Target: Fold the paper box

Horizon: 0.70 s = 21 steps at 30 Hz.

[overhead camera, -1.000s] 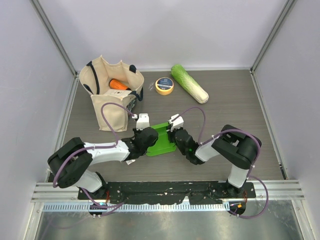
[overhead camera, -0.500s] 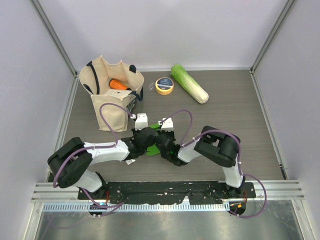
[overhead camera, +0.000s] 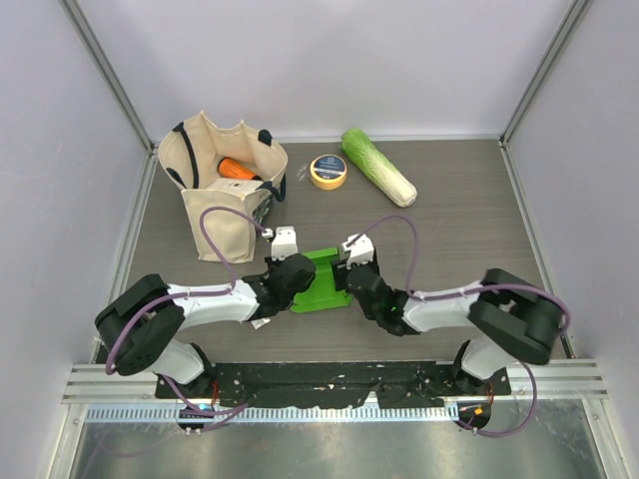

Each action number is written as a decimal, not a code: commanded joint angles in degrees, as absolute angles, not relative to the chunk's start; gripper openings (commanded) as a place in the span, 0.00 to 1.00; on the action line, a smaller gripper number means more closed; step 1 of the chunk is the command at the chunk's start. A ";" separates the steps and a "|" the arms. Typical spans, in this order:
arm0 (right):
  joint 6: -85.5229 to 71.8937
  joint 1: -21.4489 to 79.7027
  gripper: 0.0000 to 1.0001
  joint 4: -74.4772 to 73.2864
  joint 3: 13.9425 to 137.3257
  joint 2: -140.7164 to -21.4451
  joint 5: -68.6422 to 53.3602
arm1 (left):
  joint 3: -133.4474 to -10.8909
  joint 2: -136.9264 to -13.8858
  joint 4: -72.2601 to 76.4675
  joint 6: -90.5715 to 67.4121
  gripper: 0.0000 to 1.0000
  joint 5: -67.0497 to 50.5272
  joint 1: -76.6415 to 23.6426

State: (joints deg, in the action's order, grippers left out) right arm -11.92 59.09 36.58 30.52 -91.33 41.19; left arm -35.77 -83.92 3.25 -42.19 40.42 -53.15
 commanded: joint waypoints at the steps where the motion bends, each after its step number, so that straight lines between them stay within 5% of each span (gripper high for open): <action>1: -12.91 56.09 0.66 29.56 25.14 -81.67 29.27 | -35.51 -82.97 3.69 -41.66 0.00 40.51 -53.53; 7: -8.54 49.92 0.60 32.25 22.93 -75.50 12.24 | -34.98 -82.53 4.13 -40.69 0.00 41.05 -53.53; 14: -2.47 47.90 0.52 40.51 26.89 -84.02 5.37 | -35.59 -82.71 4.83 -40.17 0.00 39.73 -53.44; 21: -1.14 47.29 0.51 45.09 29.26 -89.38 10.28 | -35.51 -81.91 4.66 -39.38 0.00 39.99 -53.53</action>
State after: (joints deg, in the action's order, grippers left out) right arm -3.55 47.62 38.65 26.35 -88.09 9.08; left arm -35.68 -83.77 3.68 -40.12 39.99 -53.19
